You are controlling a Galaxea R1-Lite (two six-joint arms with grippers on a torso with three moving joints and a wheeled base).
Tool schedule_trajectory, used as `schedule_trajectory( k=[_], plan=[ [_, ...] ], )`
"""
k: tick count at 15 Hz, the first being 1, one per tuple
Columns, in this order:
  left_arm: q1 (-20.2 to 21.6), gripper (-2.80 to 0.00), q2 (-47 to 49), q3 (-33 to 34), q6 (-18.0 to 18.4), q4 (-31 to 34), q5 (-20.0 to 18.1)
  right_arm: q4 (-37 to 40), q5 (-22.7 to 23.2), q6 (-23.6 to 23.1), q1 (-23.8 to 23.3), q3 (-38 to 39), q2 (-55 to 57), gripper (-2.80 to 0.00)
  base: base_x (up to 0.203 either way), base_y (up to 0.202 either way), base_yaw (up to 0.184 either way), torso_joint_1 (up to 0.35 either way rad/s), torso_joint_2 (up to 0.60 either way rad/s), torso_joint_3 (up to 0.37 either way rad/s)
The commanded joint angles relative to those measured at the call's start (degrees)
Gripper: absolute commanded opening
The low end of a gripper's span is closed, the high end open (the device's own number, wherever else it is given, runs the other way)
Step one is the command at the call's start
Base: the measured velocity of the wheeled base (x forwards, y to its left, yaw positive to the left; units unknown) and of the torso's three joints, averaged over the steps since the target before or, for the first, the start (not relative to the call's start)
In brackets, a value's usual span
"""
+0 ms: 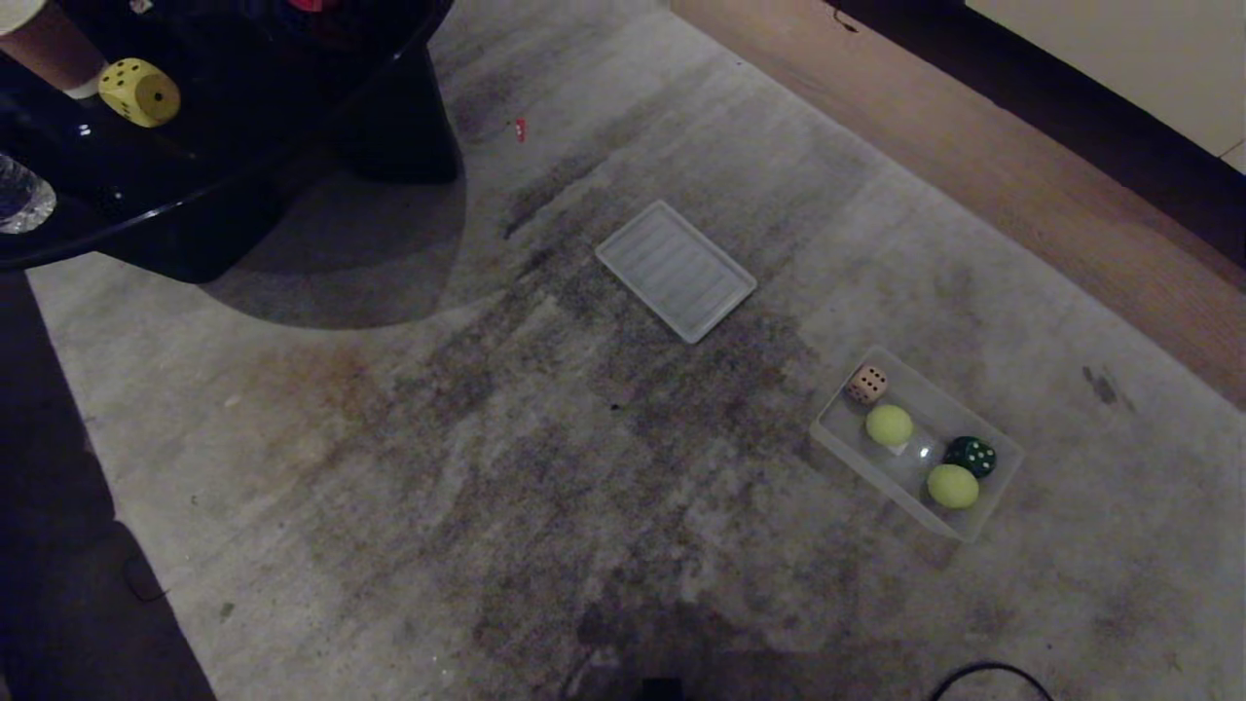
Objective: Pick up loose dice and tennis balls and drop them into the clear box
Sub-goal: Pick up toys out of the box
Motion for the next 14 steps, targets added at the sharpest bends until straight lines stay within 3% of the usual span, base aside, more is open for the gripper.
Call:
schedule_trajectory(
  k=[1, 14],
  plan=[
    [0.00, -2.80, 0.06, 0.09, 0.00, -0.02, 0.05, -0.03, 0.01, 0.04, -0.05, 0.53, 0.10, -2.80, 0.000, 0.000, 0.000, 0.001, 0.01, 0.204],
    [0.00, -2.80, 0.06, 0.09, -0.14, -0.02, 0.05, -0.03, 0.01, 0.05, -0.04, 0.54, 0.10, -2.80, 0.000, 0.000, 0.000, 0.002, 0.00, 0.201]
  ],
)
